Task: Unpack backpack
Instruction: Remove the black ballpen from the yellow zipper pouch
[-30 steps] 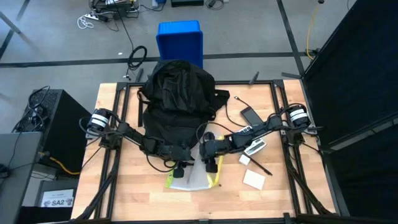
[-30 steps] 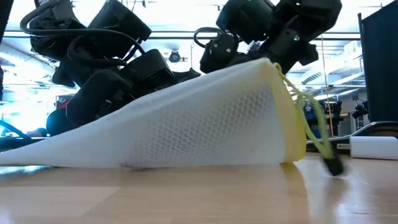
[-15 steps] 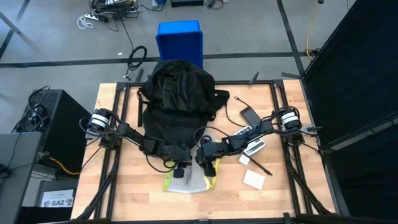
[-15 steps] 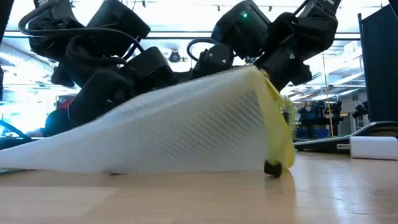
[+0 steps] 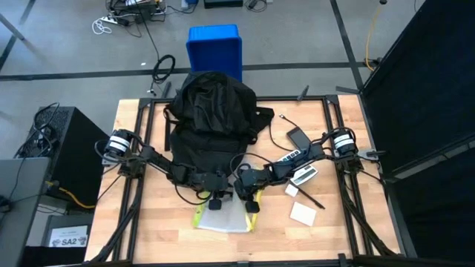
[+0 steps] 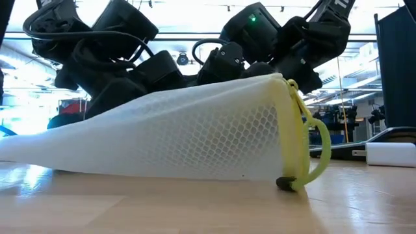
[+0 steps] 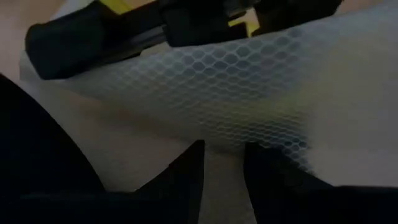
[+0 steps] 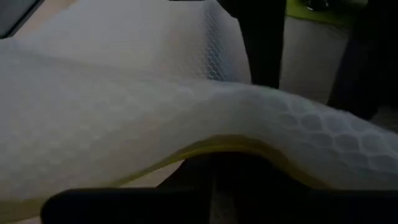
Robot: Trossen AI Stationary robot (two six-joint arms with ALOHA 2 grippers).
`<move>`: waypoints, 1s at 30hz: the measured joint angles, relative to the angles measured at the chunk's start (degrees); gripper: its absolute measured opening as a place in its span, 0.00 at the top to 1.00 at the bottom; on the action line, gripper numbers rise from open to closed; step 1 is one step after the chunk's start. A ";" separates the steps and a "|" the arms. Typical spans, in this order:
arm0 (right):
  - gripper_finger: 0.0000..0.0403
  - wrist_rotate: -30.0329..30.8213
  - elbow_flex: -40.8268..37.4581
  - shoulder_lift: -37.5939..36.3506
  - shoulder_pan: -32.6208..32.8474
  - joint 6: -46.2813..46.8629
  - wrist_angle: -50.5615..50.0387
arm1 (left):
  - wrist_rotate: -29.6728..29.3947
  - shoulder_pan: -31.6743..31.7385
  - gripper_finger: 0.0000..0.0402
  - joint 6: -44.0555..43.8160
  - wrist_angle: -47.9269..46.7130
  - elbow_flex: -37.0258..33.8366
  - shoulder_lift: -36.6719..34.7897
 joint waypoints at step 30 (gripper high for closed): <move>1.00 26.69 -0.37 -22.79 15.59 20.01 -48.09 | -0.96 0.00 0.78 -0.02 -3.41 -0.03 -0.15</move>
